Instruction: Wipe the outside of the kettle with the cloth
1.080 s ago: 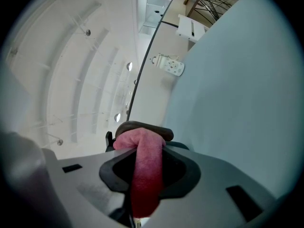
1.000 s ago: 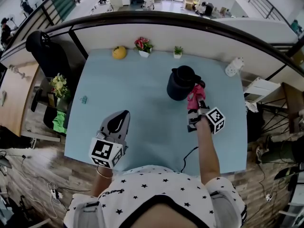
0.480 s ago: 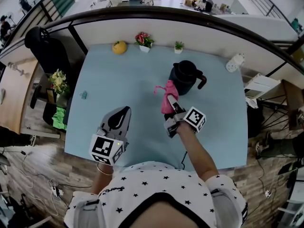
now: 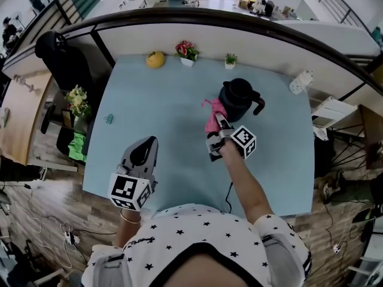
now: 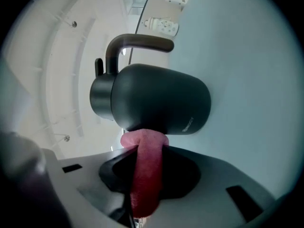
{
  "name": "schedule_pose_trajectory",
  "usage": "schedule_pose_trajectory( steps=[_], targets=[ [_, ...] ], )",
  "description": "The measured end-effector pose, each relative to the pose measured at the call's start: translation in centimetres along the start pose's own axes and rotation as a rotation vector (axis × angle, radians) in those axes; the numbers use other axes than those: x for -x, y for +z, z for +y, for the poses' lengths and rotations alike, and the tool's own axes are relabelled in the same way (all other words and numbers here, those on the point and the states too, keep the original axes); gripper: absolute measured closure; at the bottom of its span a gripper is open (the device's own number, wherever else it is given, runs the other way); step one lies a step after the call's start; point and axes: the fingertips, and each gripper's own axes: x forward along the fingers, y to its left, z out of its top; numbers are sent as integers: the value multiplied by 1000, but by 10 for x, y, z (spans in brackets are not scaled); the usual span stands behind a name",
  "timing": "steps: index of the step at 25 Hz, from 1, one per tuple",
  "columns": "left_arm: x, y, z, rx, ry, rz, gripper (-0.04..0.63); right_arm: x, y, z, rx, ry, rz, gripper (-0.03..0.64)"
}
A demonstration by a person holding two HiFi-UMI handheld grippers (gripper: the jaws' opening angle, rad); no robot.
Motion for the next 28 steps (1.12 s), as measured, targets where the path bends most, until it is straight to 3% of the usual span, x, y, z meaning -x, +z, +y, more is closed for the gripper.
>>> schedule_pose_trajectory(
  steps=[12, 20, 28],
  targets=[
    [-17, 5, -30, -29, -83, 1, 566, 54, 47, -10, 0, -5, -30, 522],
    [-14, 0, -26, -31, -64, 17, 565, 65, 100, -28, -23, -8, -145, 522],
    [-9, 3, -22, -31, -49, 15, 566, 66, 110, -31, -75, 15, -208, 523]
  ],
)
